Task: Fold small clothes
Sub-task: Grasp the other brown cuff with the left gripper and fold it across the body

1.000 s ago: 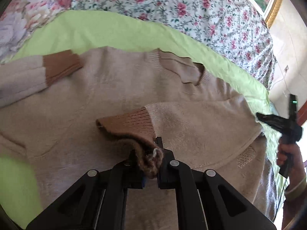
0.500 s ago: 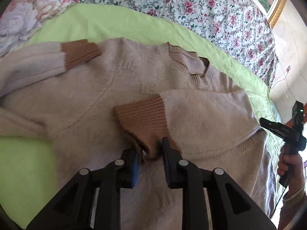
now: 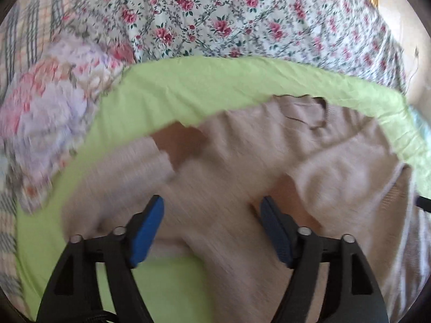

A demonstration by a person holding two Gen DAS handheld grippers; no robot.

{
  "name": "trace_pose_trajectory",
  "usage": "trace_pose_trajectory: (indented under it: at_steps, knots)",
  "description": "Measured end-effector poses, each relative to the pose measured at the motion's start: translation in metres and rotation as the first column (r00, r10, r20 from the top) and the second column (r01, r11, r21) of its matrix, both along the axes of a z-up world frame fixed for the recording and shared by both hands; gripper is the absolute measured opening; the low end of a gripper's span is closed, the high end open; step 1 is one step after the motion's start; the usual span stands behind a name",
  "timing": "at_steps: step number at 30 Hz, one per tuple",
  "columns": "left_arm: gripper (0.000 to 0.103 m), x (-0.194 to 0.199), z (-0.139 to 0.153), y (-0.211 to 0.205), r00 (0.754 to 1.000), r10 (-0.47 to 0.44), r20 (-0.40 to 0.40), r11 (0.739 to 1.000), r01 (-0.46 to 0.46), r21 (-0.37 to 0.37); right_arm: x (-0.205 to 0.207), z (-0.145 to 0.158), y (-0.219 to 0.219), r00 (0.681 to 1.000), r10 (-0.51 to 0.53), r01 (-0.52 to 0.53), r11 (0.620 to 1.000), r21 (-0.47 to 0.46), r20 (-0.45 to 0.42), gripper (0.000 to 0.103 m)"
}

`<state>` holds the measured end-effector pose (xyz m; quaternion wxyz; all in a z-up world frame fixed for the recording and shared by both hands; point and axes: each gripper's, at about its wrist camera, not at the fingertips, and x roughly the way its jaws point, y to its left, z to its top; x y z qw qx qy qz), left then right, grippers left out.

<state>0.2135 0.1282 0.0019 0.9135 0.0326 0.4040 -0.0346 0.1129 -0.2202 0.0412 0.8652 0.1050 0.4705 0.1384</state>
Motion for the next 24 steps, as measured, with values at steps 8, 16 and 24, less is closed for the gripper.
trace_pose_trajectory:
  at_steps: [8, 16, 24]
  knots:
    - [0.081, 0.087, -0.048, 0.020, 0.988, 0.052, -0.146, 0.983, -0.025, 0.181, -0.001, -0.006, 0.012, 0.999, 0.016, -0.016, 1.000, 0.024, -0.031, 0.057]
    - [0.006, 0.094, -0.043, 0.060, 0.986, 0.093, -0.141, 0.995, -0.097, -0.022, 0.000, -0.012, 0.015, 0.999, 0.005, -0.004, 1.000, 0.031, -0.033, 0.057]
    - [0.004, 0.047, 0.003, 0.054, 0.995, 0.095, -0.016, 0.970, -0.097, -0.221, -0.011, -0.007, 0.018, 1.000, 0.009, -0.009, 0.999, 0.040, -0.012, 0.057]
